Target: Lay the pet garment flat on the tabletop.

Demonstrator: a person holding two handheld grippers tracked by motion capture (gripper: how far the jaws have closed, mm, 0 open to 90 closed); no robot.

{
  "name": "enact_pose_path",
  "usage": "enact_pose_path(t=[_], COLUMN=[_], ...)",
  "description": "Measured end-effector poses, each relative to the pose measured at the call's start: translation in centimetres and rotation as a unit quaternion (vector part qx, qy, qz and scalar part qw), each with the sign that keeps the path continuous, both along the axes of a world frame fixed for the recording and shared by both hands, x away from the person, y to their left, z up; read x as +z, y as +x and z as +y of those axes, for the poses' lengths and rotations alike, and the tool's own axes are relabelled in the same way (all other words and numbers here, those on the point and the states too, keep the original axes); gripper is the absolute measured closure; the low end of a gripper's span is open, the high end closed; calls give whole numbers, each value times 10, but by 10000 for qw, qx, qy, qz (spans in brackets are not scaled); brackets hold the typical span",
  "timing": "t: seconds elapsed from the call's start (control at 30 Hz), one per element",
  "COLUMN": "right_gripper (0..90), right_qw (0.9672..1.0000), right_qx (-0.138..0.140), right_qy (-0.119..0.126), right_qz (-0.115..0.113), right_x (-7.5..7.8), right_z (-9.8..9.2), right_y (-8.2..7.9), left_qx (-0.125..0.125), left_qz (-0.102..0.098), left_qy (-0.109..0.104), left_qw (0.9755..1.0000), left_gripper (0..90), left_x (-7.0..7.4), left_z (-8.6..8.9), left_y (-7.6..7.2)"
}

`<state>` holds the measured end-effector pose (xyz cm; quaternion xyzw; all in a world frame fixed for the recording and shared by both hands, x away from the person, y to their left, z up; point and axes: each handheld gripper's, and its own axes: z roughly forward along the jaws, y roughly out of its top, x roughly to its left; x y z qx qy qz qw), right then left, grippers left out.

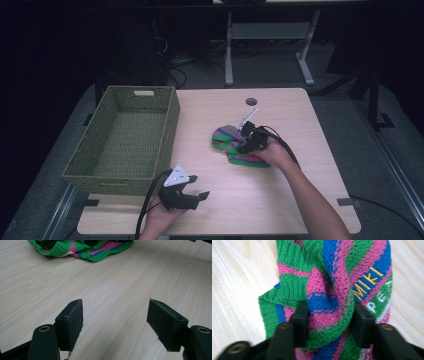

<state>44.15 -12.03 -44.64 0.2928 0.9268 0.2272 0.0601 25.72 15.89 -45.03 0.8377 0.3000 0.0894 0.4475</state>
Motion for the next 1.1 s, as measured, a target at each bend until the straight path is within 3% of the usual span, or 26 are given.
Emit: enact_pose_path(t=[0.13, 0.3, 0.57, 0.87, 1.1], right_gripper=[654, 707, 729, 754, 760], right_qw=[10000, 9999, 9985, 9983, 9955], right_qx=[-2, -119, -301, -319, -383], right_qy=[-28, 85, 395, 434, 838], right_qz=[-7, 84, 248, 210, 204], right_x=[1, 1, -1, 0, 15], right_z=[0, -3, -10, -12, -23], right_y=[1, 3, 5, 6, 6], left_qx=[4, 5, -7, 22, 50], left_qz=[11, 7, 16, 13, 16], left_qy=[2, 11, 29, 3, 0], left_qw=[10000, 10000, 10000, 10000, 10000], left_gripper=[288, 288, 288, 289, 289], left_x=[0, -1, -1, 0, -1], left_z=[0, 0, 0, 2, 3], left_y=[1, 1, 1, 1, 2])
